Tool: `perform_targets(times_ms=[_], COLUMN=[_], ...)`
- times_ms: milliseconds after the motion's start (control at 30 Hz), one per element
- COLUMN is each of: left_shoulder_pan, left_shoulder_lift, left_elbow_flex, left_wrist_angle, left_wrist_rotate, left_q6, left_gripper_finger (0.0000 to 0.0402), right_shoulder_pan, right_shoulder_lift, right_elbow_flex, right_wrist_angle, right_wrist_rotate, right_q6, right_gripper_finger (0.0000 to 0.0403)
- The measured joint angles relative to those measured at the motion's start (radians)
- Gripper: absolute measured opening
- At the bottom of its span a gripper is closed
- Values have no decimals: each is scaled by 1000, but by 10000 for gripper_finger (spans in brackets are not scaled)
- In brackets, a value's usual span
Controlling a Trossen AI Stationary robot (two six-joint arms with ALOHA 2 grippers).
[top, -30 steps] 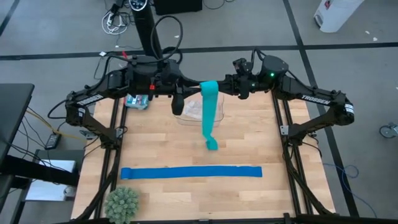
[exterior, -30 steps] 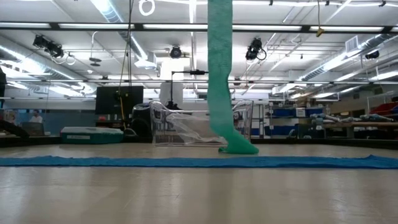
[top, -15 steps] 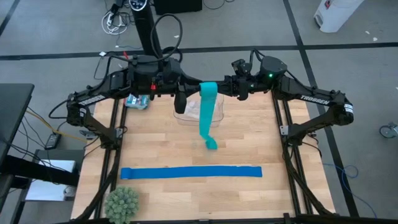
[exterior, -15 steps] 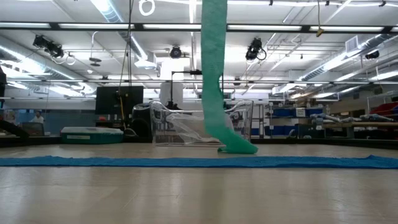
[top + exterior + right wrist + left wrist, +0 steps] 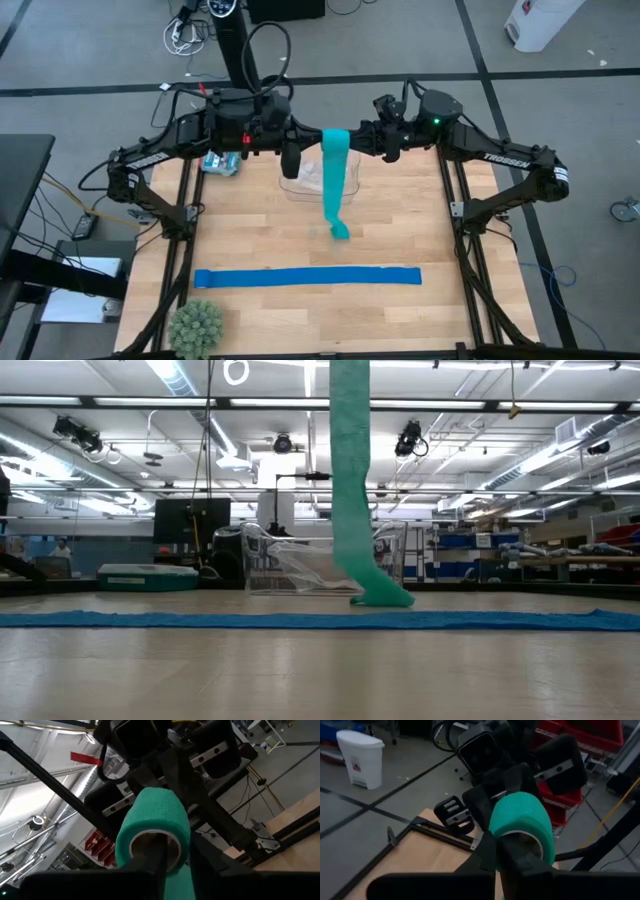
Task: Roll bandage
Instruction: Roll the green bandage
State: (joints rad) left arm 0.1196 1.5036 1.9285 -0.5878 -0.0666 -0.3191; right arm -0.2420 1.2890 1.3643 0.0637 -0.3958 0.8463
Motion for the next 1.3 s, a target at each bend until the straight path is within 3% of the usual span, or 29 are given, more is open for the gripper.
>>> perform_targets(times_ms=[200, 367, 733, 1133, 1300], left_shoulder_pan=[25, 60, 77, 77, 77], left_shoulder_lift=[-6, -11, -12, -12, -12], left_elbow_flex=[1, 1, 1, 1, 1], left_wrist_angle=[32, 90, 89, 97, 98], left_wrist_rotate=[57, 114, 139, 145, 136], left_q6=[-99, -166, -243, -289, -289], left_gripper_finger=[6, 7, 8, 10, 11], right_shoulder_pan=[-5, 18, 137, 170, 170], right_shoulder_lift=[-45, -86, -83, -131, -106], right_elbow_flex=[8, 11, 11, 11, 11], right_wrist_angle=[13, -49, -137, -227, -236], right_wrist_rotate=[-25, -32, 220, 368, 372], right_q6=[-43, -110, -358, -502, -516], right_gripper_finger=[126, 132, 121, 121, 121])
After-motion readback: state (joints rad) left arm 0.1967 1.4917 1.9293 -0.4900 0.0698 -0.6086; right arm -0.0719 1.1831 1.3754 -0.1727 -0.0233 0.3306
